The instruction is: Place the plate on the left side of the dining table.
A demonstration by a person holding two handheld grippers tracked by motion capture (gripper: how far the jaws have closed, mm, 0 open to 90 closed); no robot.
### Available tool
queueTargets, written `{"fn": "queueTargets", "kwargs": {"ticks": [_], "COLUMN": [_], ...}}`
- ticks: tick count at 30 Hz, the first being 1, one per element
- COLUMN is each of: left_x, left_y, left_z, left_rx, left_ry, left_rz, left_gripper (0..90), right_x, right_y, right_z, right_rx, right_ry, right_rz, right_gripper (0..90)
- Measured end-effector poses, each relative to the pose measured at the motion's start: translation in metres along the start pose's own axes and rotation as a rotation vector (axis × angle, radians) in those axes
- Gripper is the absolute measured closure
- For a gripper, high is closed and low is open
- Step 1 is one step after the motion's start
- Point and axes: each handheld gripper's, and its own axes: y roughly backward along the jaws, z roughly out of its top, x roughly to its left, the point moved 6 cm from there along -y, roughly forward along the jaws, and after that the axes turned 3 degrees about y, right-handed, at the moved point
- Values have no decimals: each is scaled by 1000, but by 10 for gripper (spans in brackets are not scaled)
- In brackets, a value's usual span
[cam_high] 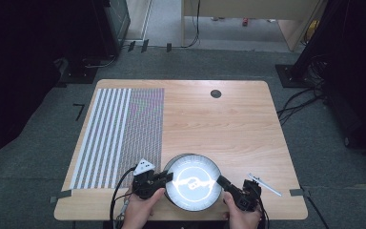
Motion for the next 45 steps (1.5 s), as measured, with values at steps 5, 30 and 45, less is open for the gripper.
{"fn": "queueTargets", "kwargs": {"ticks": [5,30,45], "left_x": [3,19,63], "left_y": [3,49,106], "left_z": [3,39,71], "left_rx": [-7,-61,-155], "left_ry": [30,56,63], "left_rz": [-26,3,103], "left_gripper": [792,849,855], "right_x": [0,52,121], "right_y": [-1,-9,-54], "right_z": [0,19,34], "right_rx": [-15,-12,52], "right_ry": [15,143,262], "right_rz": [39,163,219], "right_gripper": [839,835,847]}}
